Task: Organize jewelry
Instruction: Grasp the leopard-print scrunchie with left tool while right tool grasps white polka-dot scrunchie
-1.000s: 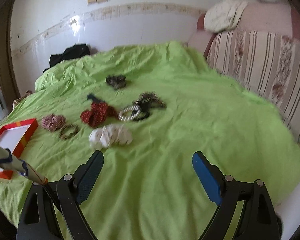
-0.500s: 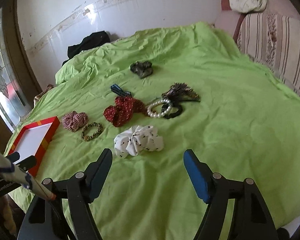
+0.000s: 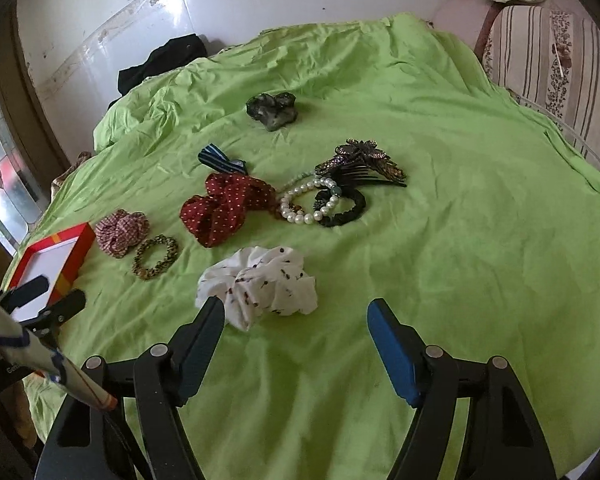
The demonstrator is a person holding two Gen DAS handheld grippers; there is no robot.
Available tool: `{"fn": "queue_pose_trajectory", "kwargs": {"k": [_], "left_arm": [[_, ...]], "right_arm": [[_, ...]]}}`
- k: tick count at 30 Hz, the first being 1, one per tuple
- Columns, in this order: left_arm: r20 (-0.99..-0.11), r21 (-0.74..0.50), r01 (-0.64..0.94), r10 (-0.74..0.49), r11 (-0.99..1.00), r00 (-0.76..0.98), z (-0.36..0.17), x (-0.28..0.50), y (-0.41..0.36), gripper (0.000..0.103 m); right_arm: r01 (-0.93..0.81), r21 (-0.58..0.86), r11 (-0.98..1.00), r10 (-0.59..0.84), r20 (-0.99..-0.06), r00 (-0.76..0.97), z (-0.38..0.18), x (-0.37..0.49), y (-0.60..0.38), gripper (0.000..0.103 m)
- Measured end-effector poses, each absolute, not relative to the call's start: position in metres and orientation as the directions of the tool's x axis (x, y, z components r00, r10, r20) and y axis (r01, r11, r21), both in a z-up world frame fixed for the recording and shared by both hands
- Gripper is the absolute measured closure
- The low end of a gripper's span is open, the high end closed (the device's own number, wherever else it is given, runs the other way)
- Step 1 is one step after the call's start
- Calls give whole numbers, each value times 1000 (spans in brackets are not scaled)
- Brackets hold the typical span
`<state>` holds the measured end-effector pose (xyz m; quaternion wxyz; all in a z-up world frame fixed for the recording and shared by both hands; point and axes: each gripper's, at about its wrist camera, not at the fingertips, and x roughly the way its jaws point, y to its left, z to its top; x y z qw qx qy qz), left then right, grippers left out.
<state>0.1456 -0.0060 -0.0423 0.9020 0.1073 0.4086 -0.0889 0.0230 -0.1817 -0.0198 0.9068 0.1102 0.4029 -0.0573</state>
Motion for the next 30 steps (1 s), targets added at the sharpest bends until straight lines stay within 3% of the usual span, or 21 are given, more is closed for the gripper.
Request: {"fn": "queue_pose_trajectory", "kwargs": {"k": [4, 9, 12, 28, 29, 30], "left_arm": [[-805, 3, 292, -171, 956, 569, -57, 179, -11, 25], [-824, -103, 274, -236, 956, 515, -70, 210, -7, 43], [-833, -146, 268, -265, 952, 486, -78, 222, -8, 45], [-836, -109, 261, -230, 959, 498, -97, 229, -25, 45], [-835, -113, 259, -233, 959, 499, -96, 228, -25, 52], [-832, -127, 257, -244, 958, 497, -96, 227, -24, 72]], "right_arm": [[158, 152, 976, 17, -771, 637, -25, 37, -182, 25], [135, 265, 955, 132, -784, 606, -38, 49, -185, 30], [146, 281, 949, 138, -783, 607, -44, 55, -186, 30], [151, 269, 951, 128, -792, 597, -63, 73, -183, 30], [151, 269, 951, 130, -792, 596, -63, 73, -183, 30], [152, 268, 951, 128, -793, 596, -63, 73, -183, 30]]}}
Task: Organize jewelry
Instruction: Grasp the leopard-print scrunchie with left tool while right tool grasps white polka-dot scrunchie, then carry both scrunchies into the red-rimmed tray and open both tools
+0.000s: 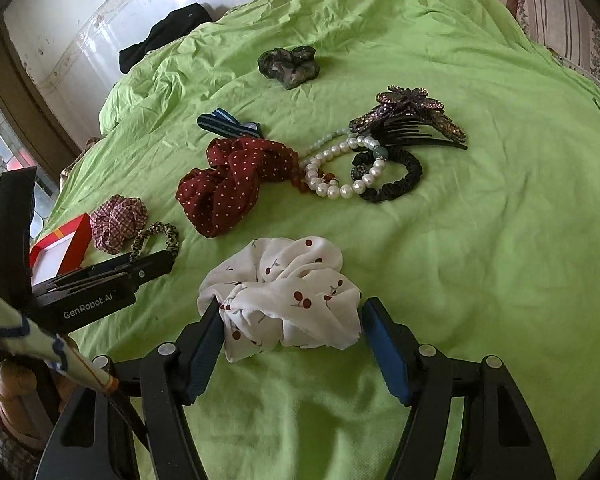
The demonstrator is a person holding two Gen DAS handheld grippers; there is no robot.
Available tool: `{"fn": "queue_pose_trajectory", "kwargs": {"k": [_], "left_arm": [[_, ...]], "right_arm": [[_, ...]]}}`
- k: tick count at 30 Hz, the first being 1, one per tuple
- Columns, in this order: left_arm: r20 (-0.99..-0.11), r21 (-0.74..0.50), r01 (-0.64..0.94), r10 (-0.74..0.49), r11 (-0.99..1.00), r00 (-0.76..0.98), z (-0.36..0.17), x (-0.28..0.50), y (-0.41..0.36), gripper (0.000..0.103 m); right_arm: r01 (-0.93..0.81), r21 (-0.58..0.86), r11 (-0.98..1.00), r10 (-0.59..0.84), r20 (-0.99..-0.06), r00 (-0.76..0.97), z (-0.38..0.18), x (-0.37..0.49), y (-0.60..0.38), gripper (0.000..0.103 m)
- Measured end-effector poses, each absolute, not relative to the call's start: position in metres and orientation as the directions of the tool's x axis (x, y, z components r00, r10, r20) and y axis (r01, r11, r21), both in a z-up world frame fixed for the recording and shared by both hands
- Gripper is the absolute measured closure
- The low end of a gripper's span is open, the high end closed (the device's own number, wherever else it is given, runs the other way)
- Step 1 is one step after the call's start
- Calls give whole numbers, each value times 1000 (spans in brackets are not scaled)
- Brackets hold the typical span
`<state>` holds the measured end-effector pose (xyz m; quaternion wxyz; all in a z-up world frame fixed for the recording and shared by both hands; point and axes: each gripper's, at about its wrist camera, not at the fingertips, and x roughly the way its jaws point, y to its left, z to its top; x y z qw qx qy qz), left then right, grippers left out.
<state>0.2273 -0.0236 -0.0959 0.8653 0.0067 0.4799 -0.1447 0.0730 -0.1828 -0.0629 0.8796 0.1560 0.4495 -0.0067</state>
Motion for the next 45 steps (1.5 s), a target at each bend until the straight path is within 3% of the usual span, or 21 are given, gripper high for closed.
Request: {"fn": "queue_pose_trajectory", "kwargs": {"k": [2, 4, 5, 6, 9, 17, 24, 33, 39, 45], "left_arm": [[-832, -150, 258, -262, 955, 488, -96, 227, -23, 96], [-827, -159, 260, -272, 952, 492, -93, 222, -24, 97], [-825, -158, 265, -274, 951, 494, -91, 220, -25, 97], [-822, -164, 270, -283, 949, 494, -88, 215, -26, 97], [-801, -171, 291, -305, 941, 515, -71, 195, -27, 97], [-718, -189, 288, -332, 939, 612, -12, 140, 2, 97], [-666, -137, 157, -209, 978, 716, 26, 110, 67, 97], [-680, -75, -71, 1, 995, 733, 18, 141, 166, 97], [-688, -172, -190, 20, 967, 726, 5, 179, 231, 97], [-702, -225, -265, 33, 938, 711, -19, 207, 275, 97]], "right_arm": [[152, 257, 954, 120, -796, 593, -64, 73, -182, 30], [146, 233, 961, 106, -803, 586, -64, 74, -180, 46], [142, 217, 966, 97, -809, 580, -63, 74, -177, 66], [139, 209, 968, 93, -811, 577, -62, 74, -177, 74], [132, 249, 959, 125, -796, 592, -53, 67, -181, 84], [74, 246, 966, 142, -751, 645, -17, 39, -167, 86], [-39, 227, 973, 195, -718, 668, 17, 25, -126, 86], [-180, 244, 953, 303, -750, 588, 28, 47, -49, 86], [-249, 317, 915, 402, -749, 527, 32, 83, 13, 86], [-327, 288, 900, 423, -761, 492, 22, 128, 83, 86]]}}
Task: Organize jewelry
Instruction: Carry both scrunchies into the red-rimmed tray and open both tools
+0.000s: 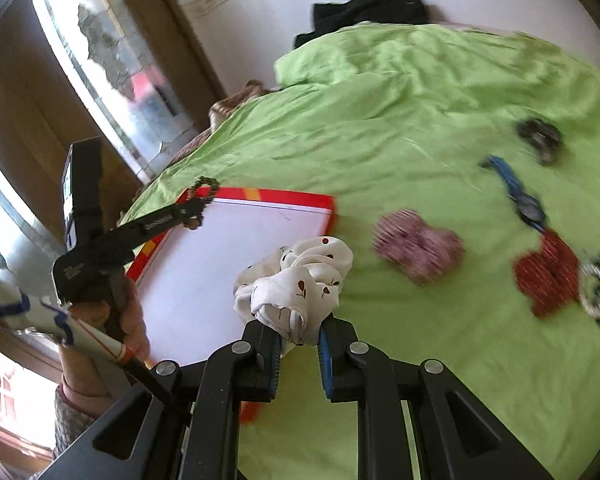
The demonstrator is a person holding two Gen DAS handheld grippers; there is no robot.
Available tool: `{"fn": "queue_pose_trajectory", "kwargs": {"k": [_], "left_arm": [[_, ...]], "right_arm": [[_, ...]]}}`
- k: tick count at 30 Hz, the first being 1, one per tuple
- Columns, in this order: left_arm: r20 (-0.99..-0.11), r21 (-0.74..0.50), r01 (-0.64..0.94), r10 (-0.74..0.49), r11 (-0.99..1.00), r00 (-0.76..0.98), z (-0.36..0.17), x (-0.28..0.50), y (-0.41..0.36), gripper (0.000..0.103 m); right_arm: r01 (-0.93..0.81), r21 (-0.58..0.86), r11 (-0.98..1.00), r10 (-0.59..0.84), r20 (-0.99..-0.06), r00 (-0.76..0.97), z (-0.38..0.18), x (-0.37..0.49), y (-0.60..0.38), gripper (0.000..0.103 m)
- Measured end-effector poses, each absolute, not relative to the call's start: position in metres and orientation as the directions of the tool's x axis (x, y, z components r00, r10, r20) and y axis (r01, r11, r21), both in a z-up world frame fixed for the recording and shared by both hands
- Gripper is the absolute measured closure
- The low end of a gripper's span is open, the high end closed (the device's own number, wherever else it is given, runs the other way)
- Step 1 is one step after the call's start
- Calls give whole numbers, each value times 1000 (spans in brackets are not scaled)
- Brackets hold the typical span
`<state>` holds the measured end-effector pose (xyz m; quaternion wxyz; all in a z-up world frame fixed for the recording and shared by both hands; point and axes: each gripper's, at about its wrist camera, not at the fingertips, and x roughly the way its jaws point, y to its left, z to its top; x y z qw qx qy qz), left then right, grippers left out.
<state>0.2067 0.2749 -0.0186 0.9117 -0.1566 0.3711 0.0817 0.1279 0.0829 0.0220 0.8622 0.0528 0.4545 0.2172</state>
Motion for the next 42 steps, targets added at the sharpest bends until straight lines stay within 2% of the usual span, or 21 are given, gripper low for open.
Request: {"fn": "queue_pose_trajectory", "kwargs": {"k": [13, 16, 17, 19, 21, 24, 27, 35, 42], "left_arm": [[-736, -200, -349, 95, 916, 670, -43, 228, 312, 97], [-732, -183, -361, 118, 914, 671, -42, 228, 312, 96], [-729, -180, -361, 123, 915, 674, -41, 227, 311, 94], [-721, -182, -354, 121, 917, 683, -40, 225, 310, 90], [-712, -182, -355, 126, 917, 691, -37, 222, 310, 75], [-694, -173, -364, 149, 915, 704, -32, 217, 308, 64], [-679, -169, -362, 158, 917, 717, -26, 209, 305, 57], [-653, -126, -332, 174, 935, 738, -12, 191, 284, 51], [-639, -105, -291, 159, 951, 753, 0, 180, 256, 49]], "right_arm": [[-310, 171, 935, 304, -837, 455, -42, 218, 147, 86], [-302, 166, 939, 295, -841, 454, -46, 221, 148, 81], [-301, 165, 939, 294, -839, 458, -46, 220, 148, 80], [-304, 160, 939, 293, -836, 464, -44, 219, 149, 67], [-306, 156, 939, 292, -830, 475, -41, 215, 147, 53], [-313, 159, 936, 302, -821, 485, -33, 208, 144, 51], [-321, 154, 935, 305, -811, 499, -23, 198, 140, 50], [-294, 176, 939, 311, -801, 512, -9, 165, 112, 48], [-248, 179, 952, 287, -798, 529, -3, 130, 71, 47]]}}
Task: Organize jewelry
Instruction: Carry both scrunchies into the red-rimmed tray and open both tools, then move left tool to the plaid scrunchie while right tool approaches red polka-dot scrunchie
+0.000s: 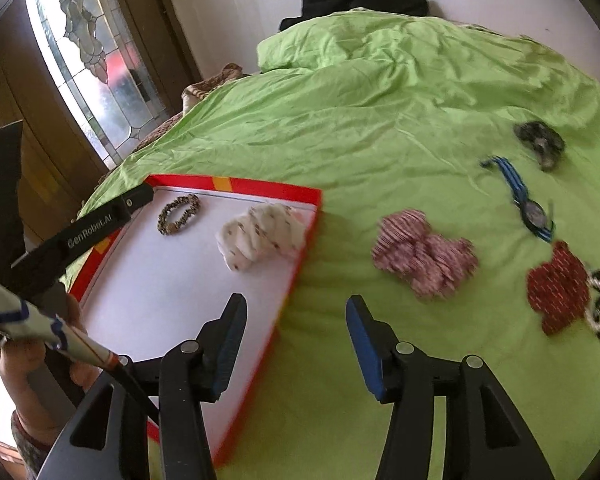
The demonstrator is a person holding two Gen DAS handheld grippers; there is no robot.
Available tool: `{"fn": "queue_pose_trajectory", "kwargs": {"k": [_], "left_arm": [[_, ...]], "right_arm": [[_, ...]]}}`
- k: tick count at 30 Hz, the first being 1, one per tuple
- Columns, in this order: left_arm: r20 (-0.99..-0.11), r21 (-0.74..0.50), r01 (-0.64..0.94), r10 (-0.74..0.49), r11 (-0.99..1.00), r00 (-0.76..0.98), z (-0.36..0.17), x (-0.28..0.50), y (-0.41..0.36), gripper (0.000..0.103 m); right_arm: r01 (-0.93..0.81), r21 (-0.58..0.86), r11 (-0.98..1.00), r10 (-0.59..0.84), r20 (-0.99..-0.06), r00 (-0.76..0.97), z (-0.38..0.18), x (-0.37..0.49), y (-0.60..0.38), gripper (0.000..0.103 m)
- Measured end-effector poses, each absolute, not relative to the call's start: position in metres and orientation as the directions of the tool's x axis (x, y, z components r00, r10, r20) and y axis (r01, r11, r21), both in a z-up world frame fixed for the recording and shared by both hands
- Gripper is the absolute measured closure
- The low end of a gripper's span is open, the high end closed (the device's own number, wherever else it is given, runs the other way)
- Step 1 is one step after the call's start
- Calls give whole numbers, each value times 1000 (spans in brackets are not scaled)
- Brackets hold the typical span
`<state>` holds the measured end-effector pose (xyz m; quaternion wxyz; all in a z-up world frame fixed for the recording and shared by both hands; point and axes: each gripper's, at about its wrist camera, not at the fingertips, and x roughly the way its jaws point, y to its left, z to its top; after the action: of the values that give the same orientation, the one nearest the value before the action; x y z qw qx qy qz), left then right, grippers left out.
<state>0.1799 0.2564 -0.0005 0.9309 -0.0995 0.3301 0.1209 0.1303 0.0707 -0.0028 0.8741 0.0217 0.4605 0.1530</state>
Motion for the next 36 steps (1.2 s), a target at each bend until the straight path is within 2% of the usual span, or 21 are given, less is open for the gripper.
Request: {"fn": "queue_pose_trajectory", "kwargs": {"k": [7, 10, 15, 17, 22, 30, 36], "left_arm": [[-610, -105, -194, 91, 975, 787, 11, 161, 212, 47], [-606, -106, -131, 41, 986, 795, 12, 154, 185, 40], [-644, -145, 10, -102, 989, 759, 1, 152, 137, 40], [-670, -138, 39, -122, 990, 733, -4, 155, 120, 40], [-719, -148, 101, -177, 984, 672, -17, 173, 81, 40], [-791, -228, 47, -214, 972, 573, -54, 232, 60, 40], [-816, -272, 12, -237, 962, 528, -79, 262, 59, 40]], "right_arm": [[-128, 130, 983, 180, -806, 564, -6, 81, -13, 43], [-49, 110, 993, 118, -817, 564, -11, 59, -57, 43], [88, 107, 990, 39, -820, 571, -18, 29, -131, 43], [125, 120, 985, 28, -821, 570, -22, 23, -153, 43], [153, 175, 973, 52, -807, 589, -27, 31, -178, 43], [102, 254, 962, 141, -779, 611, -35, 88, -172, 42], [143, 363, 921, 212, -773, 598, -57, 135, -181, 39]]}}
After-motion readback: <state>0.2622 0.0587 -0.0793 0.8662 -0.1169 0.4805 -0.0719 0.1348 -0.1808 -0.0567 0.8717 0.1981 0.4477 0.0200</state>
